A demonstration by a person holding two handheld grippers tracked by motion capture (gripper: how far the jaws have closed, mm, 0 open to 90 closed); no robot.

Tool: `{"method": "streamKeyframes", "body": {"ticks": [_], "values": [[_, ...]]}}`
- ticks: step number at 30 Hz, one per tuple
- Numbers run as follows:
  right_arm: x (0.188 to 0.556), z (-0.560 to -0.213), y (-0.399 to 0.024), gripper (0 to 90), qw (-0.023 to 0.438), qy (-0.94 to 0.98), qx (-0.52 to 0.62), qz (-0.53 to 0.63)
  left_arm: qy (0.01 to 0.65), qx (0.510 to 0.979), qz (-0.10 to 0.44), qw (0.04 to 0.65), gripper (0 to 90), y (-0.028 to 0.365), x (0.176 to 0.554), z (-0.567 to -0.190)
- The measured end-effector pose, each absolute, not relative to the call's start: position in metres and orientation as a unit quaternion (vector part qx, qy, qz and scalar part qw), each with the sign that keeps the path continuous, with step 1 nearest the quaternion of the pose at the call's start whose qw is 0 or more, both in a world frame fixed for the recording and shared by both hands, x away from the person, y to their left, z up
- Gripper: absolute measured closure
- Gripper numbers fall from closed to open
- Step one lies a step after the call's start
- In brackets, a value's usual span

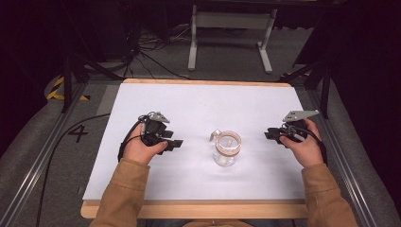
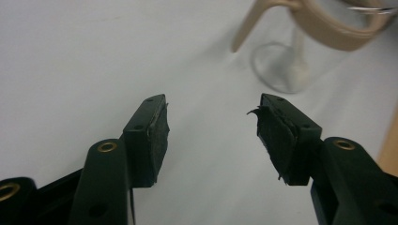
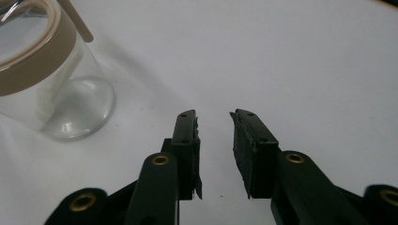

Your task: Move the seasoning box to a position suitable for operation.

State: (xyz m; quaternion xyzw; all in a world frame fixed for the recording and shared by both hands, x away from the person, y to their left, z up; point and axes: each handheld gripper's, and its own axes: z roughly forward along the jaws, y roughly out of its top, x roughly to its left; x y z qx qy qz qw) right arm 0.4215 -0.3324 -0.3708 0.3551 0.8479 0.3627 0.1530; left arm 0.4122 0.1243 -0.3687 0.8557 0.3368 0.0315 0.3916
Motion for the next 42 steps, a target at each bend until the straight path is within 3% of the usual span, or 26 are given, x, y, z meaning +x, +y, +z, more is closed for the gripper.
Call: {"method": "streamKeyframes", "body": {"ticks": [8, 18, 30, 42], "values": [[0.414, -0.368, -0.322, 80.3, 0.123, 0.861, 0.323, 0.373, 0.34, 0.87, 0.081, 0.347, 40.1, 0.123, 0.413, -0.367], [0.41, -0.374, -0.294, 88.3, 0.078, 0.873, 0.281, 0.391, 0.323, 0.868, 0.066, 0.372, 37.2, 0.12, 0.402, -0.36], [0.411, -0.398, -0.26, 89.6, 0.068, 0.892, 0.257, 0.365, 0.315, 0.88, 0.046, 0.352, 35.5, 0.114, 0.401, -0.364], [0.412, -0.403, -0.254, 90.0, 0.074, 0.897, 0.257, 0.352, 0.318, 0.884, 0.035, 0.341, 36.0, 0.113, 0.402, -0.365]]}}
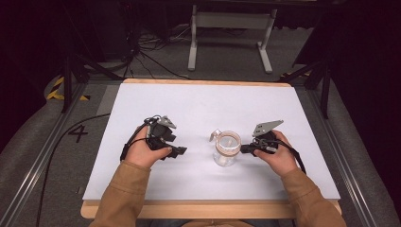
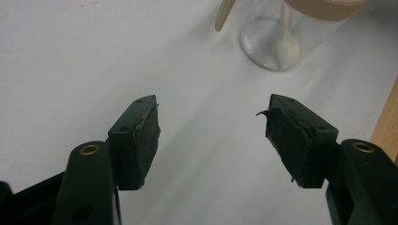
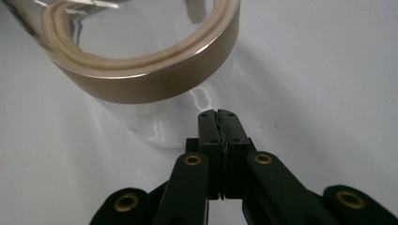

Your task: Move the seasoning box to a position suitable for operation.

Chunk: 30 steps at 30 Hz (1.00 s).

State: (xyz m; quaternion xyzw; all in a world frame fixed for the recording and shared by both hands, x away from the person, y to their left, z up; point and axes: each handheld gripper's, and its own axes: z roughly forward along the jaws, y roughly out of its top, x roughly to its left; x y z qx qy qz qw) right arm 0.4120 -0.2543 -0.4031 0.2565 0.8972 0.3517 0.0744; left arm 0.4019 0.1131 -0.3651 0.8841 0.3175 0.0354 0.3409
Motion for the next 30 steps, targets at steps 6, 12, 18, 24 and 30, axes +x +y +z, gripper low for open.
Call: {"method": "streamKeyframes", "body": {"ticks": [6, 12, 18, 24, 30], "values": [[0.41, -0.403, -0.253, 90.0, 0.069, 0.903, 0.252, 0.342, 0.314, 0.886, 0.036, 0.34, 35.9, 0.111, 0.403, -0.366], [0.404, -0.404, -0.248, 90.0, 0.056, 0.909, 0.244, 0.332, 0.315, 0.886, 0.03, 0.339, 35.9, 0.11, 0.405, -0.367], [0.399, -0.405, -0.242, 90.0, 0.046, 0.916, 0.235, 0.323, 0.311, 0.886, 0.031, 0.341, 35.9, 0.107, 0.407, -0.367], [0.393, -0.405, -0.234, 90.0, 0.043, 0.92, 0.215, 0.324, 0.311, 0.887, 0.031, 0.34, 35.9, 0.107, 0.409, -0.367], [0.387, -0.406, -0.222, 90.0, 0.04, 0.922, 0.194, 0.332, 0.312, 0.887, 0.031, 0.339, 35.9, 0.107, 0.409, -0.367]]}}
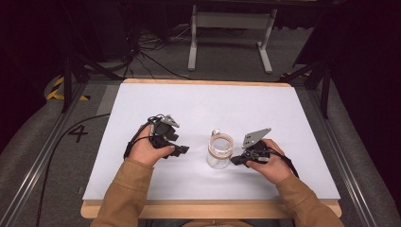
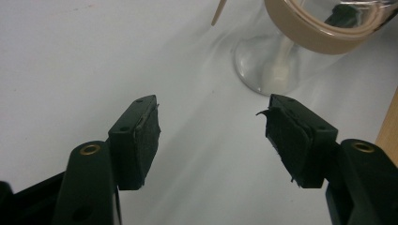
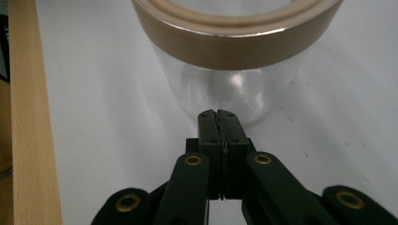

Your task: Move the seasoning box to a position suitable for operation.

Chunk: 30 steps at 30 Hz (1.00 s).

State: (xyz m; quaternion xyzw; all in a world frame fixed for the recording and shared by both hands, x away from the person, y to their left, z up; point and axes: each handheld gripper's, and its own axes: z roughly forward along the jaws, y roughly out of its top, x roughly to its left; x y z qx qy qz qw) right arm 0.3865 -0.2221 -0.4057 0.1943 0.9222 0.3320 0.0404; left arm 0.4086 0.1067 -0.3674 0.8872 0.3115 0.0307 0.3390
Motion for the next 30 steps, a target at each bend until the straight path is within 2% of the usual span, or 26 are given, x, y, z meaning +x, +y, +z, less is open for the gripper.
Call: {"method": "streamKeyframes", "body": {"ticks": [19, 24, 30], "values": [[0.38, -0.406, -0.21, 90.0, 0.028, 0.923, 0.172, 0.343, 0.313, 0.882, 0.036, 0.35, 37.0, 0.108, 0.41, -0.367], [0.379, -0.396, -0.223, 90.0, 0.038, 0.914, 0.187, 0.357, 0.311, 0.87, 0.044, 0.381, 43.7, 0.108, 0.41, -0.361], [0.377, -0.384, -0.247, 90.0, 0.059, 0.899, 0.213, 0.378, 0.302, 0.834, 0.059, 0.457, 59.1, 0.106, 0.408, -0.345]]}}
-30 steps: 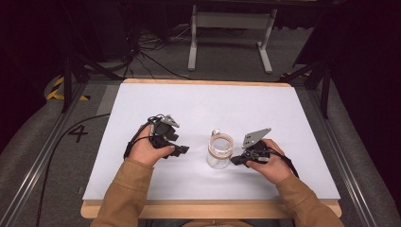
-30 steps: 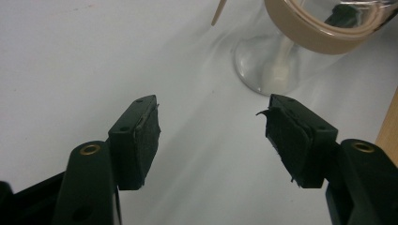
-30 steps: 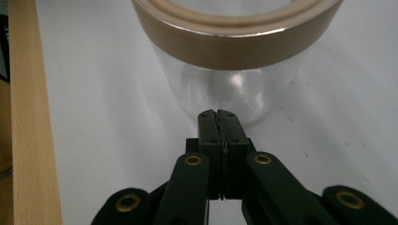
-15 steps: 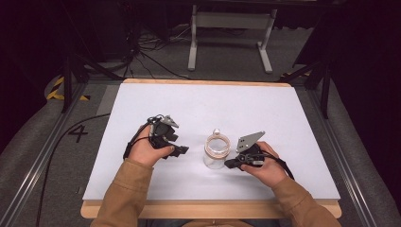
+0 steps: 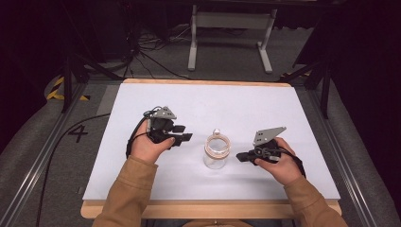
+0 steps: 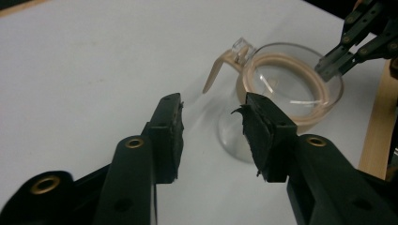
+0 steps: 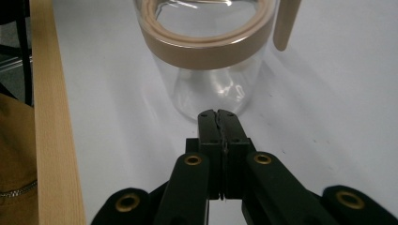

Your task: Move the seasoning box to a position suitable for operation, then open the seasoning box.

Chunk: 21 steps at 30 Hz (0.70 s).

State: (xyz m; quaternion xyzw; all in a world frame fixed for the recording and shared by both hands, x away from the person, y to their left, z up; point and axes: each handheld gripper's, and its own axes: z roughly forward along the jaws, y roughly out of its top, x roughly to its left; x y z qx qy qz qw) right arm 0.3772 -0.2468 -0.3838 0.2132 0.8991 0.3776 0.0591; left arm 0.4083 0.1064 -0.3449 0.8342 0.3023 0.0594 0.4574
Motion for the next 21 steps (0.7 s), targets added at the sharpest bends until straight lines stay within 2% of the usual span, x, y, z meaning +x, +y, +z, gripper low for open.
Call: {"method": "streamKeyframes", "body": {"ticks": [15, 21], "values": [[0.368, -0.377, -0.284, 90.0, 0.082, 0.877, 0.258, 0.396, 0.275, 0.82, 0.044, 0.5, 75.0, 0.075, 0.428, -0.342], [0.364, -0.381, -0.288, 90.0, 0.081, 0.876, 0.268, 0.394, 0.268, 0.822, 0.033, 0.501, 73.7, 0.06, 0.436, -0.347]]}}
